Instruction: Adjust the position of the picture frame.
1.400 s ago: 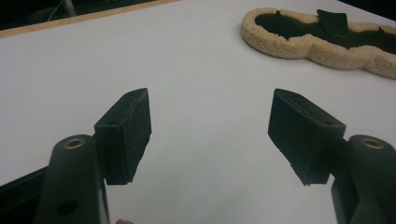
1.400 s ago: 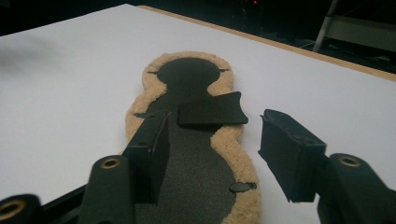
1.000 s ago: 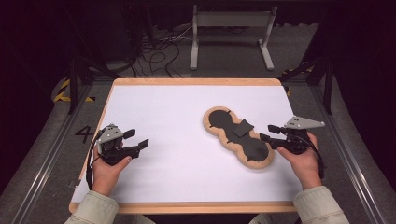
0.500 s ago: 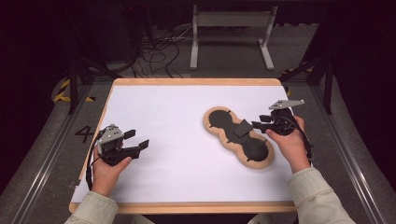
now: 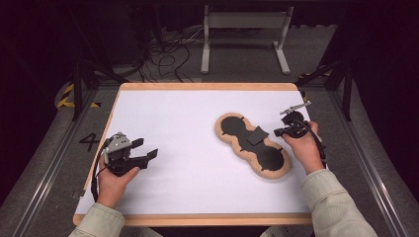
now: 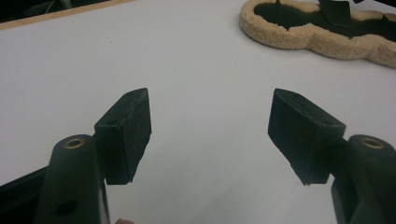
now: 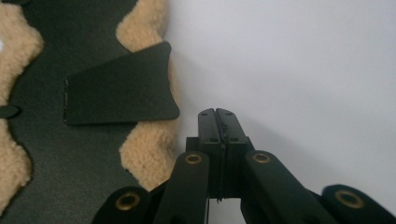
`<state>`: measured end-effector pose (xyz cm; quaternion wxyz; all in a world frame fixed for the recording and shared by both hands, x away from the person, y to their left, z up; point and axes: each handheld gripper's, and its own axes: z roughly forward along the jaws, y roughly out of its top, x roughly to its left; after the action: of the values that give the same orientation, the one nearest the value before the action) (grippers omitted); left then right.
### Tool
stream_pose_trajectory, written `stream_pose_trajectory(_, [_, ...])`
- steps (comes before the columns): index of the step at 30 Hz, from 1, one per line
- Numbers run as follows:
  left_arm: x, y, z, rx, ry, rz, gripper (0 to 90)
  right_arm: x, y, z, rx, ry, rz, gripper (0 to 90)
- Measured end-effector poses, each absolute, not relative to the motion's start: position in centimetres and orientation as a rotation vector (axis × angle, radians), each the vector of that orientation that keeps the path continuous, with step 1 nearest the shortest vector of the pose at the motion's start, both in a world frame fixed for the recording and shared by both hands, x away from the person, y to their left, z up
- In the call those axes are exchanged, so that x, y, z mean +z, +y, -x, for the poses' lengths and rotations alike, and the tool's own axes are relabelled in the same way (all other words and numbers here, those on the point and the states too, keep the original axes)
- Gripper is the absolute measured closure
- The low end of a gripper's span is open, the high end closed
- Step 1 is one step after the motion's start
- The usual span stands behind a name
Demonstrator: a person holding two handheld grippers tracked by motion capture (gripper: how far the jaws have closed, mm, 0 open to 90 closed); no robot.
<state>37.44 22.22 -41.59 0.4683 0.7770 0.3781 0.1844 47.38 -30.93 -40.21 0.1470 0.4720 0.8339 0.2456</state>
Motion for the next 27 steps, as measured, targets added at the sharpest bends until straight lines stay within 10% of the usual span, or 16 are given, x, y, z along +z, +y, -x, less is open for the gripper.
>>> stream_pose_trajectory(27, [-41.6,22.0,-37.6,0.440,0.930,-1.911,31.0,-42.1,-32.6,-45.6,0.572,2.521,-1.398,90.0])
